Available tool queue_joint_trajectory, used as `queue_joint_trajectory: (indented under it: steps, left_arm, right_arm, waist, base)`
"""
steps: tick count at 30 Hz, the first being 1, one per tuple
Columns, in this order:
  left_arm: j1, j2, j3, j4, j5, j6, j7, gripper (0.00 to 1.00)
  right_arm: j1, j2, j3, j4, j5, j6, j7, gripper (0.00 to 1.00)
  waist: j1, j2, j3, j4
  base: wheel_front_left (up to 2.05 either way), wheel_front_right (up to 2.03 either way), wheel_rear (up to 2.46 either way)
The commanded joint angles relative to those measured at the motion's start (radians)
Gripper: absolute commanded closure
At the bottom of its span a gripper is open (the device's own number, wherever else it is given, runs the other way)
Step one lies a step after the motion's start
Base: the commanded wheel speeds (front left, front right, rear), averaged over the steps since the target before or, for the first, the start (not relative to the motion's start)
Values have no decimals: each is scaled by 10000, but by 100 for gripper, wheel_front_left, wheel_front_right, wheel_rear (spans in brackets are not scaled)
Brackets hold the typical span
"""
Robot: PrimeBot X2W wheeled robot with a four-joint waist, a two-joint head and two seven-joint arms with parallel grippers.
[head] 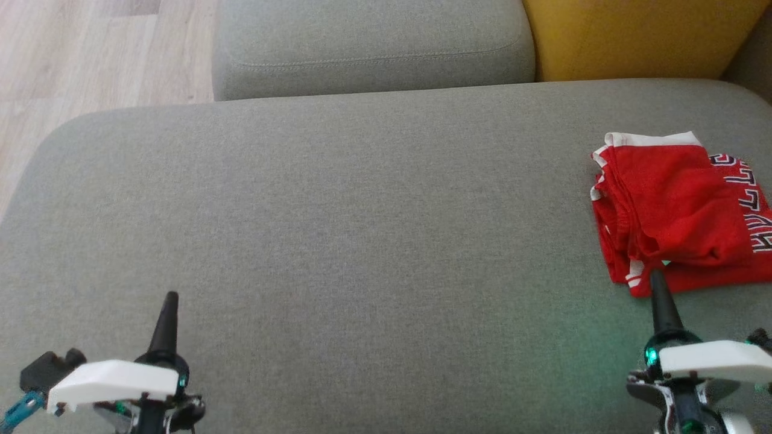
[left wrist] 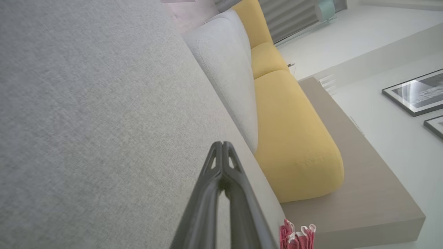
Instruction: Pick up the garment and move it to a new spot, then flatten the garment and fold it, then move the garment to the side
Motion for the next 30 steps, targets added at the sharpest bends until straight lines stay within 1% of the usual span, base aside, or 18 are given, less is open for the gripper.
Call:
queue_joint_trajectory:
  steps: [1,8,30]
  left_arm:
    - [-645,30,352,-290,-326,-121,94,100]
    - [-757,-29,481,-250,-1016,-181,261,100]
    - [-1188,-253,972,-95,-3658,-410,903,100]
  right_arm:
    - [-614,-224,91,-277,373,56,62,100]
    - [-742,-226,21,-153,1065,59,121,100]
    - [-1230,-220,-261,325,3697,72,359,100]
  waist:
    - [0,0,2,-5]
    - [0,0,9,-24]
    - [0,0,35,-98]
  base:
    - [0,0,0]
    - [0,0,0]
    - [0,0,0]
